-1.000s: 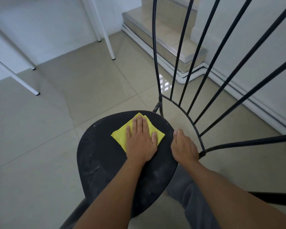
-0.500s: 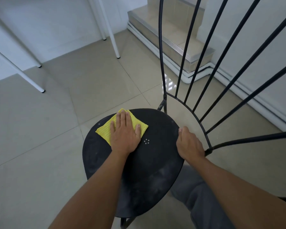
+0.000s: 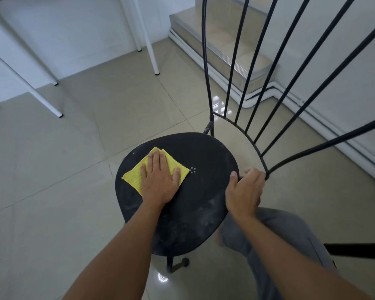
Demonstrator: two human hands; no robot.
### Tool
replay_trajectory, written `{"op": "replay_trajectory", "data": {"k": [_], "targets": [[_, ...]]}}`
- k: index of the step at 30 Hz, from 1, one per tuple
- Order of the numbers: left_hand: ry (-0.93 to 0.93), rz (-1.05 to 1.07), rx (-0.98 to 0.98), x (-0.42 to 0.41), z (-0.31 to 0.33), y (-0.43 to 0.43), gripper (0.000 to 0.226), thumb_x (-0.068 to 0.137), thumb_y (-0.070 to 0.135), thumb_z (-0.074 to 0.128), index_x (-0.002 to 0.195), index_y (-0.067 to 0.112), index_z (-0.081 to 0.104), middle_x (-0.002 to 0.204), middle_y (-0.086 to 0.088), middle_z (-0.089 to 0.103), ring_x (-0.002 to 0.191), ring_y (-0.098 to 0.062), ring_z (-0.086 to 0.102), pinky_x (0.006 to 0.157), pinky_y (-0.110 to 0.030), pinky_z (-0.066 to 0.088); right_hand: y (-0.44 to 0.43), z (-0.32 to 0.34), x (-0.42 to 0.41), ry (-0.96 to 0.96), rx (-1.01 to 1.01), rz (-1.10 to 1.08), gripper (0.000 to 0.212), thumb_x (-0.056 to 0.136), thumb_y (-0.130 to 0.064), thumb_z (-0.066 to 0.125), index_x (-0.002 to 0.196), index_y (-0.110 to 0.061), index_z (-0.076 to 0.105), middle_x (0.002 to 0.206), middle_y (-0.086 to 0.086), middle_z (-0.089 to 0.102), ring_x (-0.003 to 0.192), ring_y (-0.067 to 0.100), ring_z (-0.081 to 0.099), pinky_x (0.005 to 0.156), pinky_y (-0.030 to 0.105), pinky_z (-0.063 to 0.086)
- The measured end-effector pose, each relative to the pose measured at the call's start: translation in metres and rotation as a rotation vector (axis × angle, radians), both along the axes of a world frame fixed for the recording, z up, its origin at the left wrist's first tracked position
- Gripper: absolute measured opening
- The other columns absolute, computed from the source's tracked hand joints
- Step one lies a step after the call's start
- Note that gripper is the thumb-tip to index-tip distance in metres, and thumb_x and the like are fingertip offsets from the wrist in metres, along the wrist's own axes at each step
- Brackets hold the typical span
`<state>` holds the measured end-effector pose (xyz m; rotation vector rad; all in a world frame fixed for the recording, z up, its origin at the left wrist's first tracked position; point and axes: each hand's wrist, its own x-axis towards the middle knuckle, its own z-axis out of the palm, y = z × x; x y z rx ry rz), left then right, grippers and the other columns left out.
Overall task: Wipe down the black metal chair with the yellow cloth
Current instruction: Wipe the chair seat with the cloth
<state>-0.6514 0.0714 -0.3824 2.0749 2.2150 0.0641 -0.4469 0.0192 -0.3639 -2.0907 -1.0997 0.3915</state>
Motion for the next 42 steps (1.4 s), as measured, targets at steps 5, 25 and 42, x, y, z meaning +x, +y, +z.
{"op": "replay_trajectory", "data": {"k": [5,25,42], "targets": [[-0.128,-0.058,0.014,-0.011,0.003,-0.027,0.080,0.091,0.053,0.010,0.155,0.005,0.014,0.165,-0.009,0.006,0.152,-0.024,0.000,0.123,-0.046,0.006,-0.023,0.001,-0.015,0.738,-0.223,-0.189,0.021,0.104,-0.024,0.040,0.117,-0.009,0.045,0.111,0.007,0.056,0.096,0.023,0.055,0.081,0.038,0.046],[0.017,-0.192,-0.038,0.075,-0.002,0.002,0.085,0.094,0.066,0.014,0.156,0.008,0.006,0.165,-0.009,0.002,0.152,-0.026,-0.003,0.122,-0.052,0.005,-0.033,-0.018,0.004,1.576,-0.148,-0.275,0.028,0.106,-0.023,0.041,0.119,-0.007,0.060,0.081,0.006,0.071,0.067,0.016,0.069,0.056,0.026,0.055],[0.073,-0.192,-0.025,0.049,0.000,-0.075,0.083,0.096,0.063,0.017,0.155,0.005,0.012,0.164,-0.011,0.005,0.152,-0.027,0.000,0.121,-0.053,0.010,-0.040,-0.021,-0.004,1.690,-0.093,-0.301,0.043,0.105,-0.025,0.045,0.140,-0.001,0.049,0.095,0.012,0.071,0.073,0.019,0.072,0.054,0.026,0.058]]}}
